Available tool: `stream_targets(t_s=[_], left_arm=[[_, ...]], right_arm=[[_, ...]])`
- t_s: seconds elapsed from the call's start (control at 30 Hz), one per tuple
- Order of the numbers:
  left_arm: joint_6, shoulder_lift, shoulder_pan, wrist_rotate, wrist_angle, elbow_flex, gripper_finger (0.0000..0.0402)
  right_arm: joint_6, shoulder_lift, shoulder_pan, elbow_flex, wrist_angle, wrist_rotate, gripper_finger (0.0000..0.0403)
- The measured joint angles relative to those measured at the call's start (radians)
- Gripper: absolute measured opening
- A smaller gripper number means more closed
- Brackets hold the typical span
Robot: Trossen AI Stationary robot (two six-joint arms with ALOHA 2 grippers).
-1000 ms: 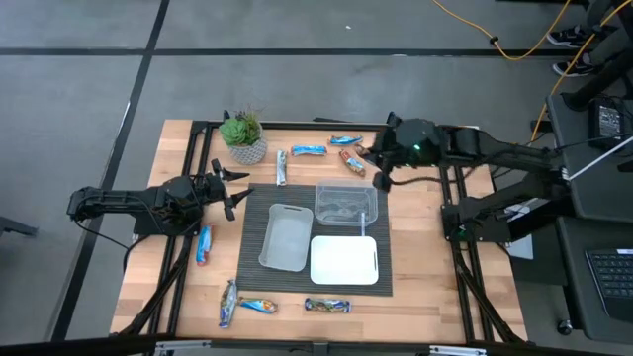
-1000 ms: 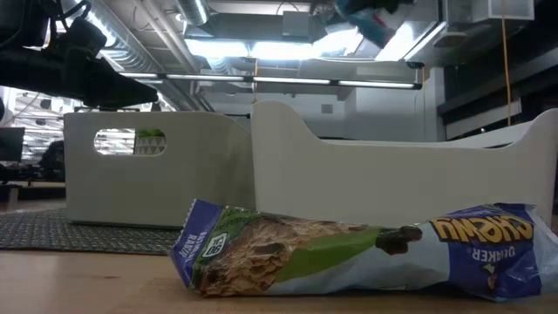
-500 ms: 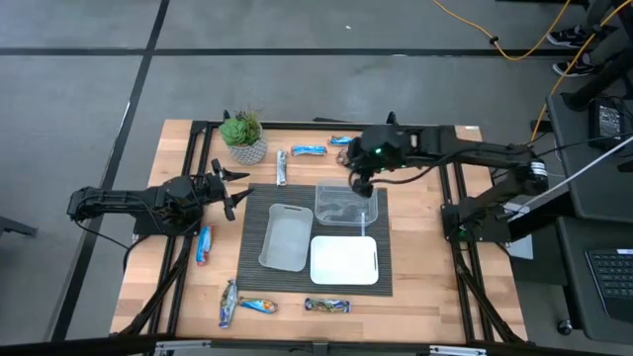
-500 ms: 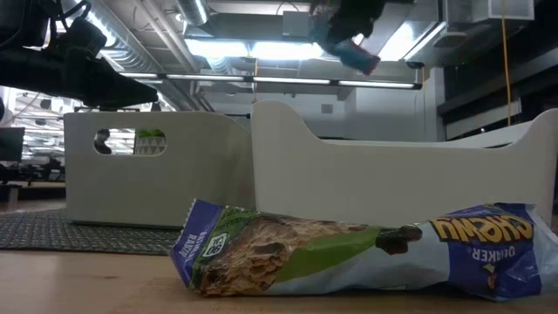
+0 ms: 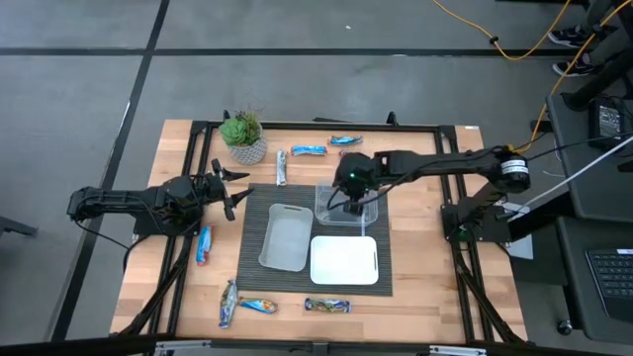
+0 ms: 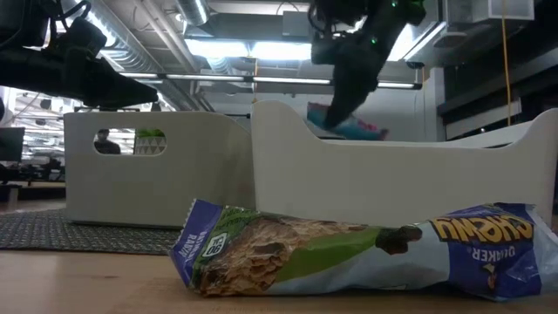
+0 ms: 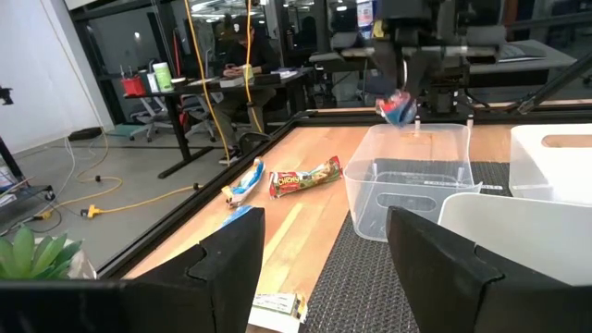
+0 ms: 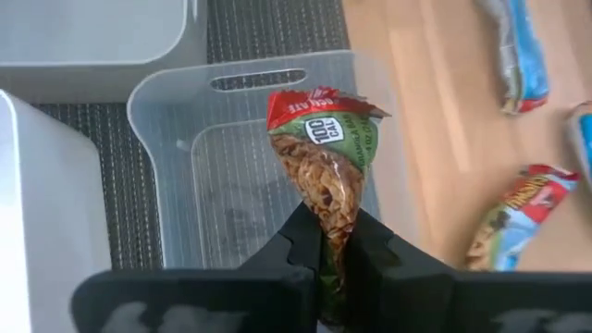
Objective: Pick and place Granola Bars by type
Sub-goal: Put the red granola bar into the transparent bin
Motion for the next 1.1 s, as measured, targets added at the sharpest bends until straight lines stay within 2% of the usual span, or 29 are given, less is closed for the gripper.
stream_targets(t_s=[0.33,1.1], left_arm=[[0.000,0.000,0.000,0.000,0.000,0.000,0.0221],[0.000,0.000,0.000,0.000,0.000,0.000,0.0221]], right_arm=[[0.003,0.005,-0.003,-0.138,0.158,-0.025,0.0025],[-0.006,0.088,-0.033,-0.138,0.183,-0.052,0.0026]])
